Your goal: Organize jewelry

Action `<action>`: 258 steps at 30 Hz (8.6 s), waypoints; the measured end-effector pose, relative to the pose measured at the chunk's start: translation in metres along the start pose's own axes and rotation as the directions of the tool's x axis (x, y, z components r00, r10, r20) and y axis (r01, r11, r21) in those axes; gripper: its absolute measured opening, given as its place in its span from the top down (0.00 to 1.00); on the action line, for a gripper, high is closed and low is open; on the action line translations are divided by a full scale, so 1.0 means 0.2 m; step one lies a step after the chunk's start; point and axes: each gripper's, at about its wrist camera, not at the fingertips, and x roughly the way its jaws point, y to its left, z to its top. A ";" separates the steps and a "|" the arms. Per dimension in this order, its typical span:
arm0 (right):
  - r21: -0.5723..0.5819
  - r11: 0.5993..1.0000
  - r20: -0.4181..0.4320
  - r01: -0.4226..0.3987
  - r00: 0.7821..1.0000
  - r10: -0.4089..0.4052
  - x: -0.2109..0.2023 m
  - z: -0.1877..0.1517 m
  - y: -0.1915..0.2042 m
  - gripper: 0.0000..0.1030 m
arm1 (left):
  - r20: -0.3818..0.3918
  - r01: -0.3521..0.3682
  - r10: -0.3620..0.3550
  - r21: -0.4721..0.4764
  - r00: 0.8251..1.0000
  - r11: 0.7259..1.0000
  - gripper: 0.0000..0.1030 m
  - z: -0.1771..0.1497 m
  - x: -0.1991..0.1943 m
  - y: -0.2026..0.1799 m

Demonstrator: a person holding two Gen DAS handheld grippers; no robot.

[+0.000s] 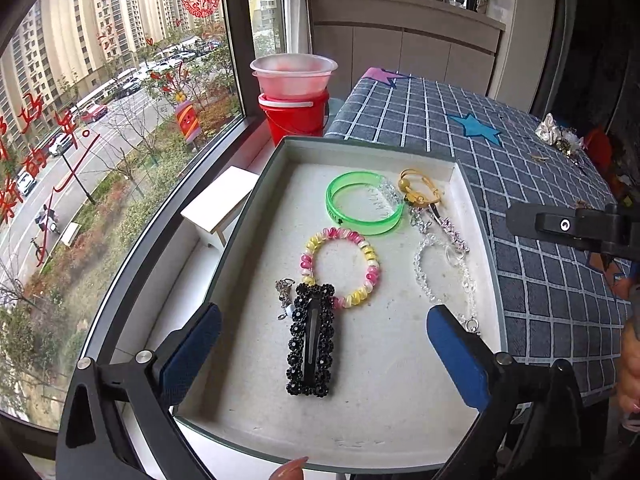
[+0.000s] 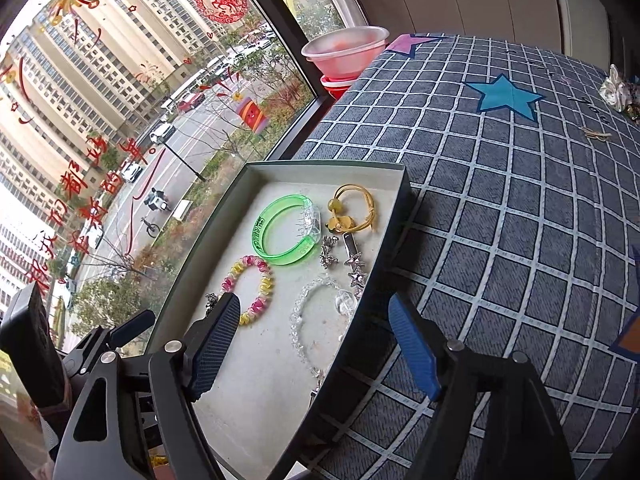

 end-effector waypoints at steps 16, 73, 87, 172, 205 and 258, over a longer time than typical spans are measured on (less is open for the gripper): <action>0.166 0.946 0.101 0.277 0.950 -0.296 -0.49 -0.20 -0.62 0.21 | -0.013 0.124 -0.125 0.237 0.992 0.964 0.00 0.24 -0.02 -0.65; 0.317 0.824 0.117 0.469 0.843 -0.525 -0.53 -0.29 -1.17 0.74 | -0.304 0.490 -0.385 0.563 0.871 0.666 0.81 0.51 0.65 -2.14; 0.362 0.856 0.159 0.368 0.881 -0.446 -0.73 -0.41 -1.12 0.76 | -0.227 0.452 -0.391 0.501 0.892 0.738 0.81 0.46 0.27 -1.78; -0.224 0.970 -0.089 0.097 0.989 -0.120 0.35 0.07 0.25 0.76 | -0.118 0.168 -0.163 0.029 0.980 0.985 0.81 -0.11 0.18 -0.08; -0.247 0.963 -0.131 0.110 0.981 -0.146 0.46 0.09 0.26 0.46 | -0.123 0.100 -0.096 0.027 0.988 0.995 0.80 -0.11 0.16 -0.10; -0.227 0.934 0.044 0.277 0.961 -0.274 -0.21 -0.03 0.27 0.09 | 0.031 0.002 -0.003 0.027 1.000 1.000 0.00 -0.02 -0.20 -0.02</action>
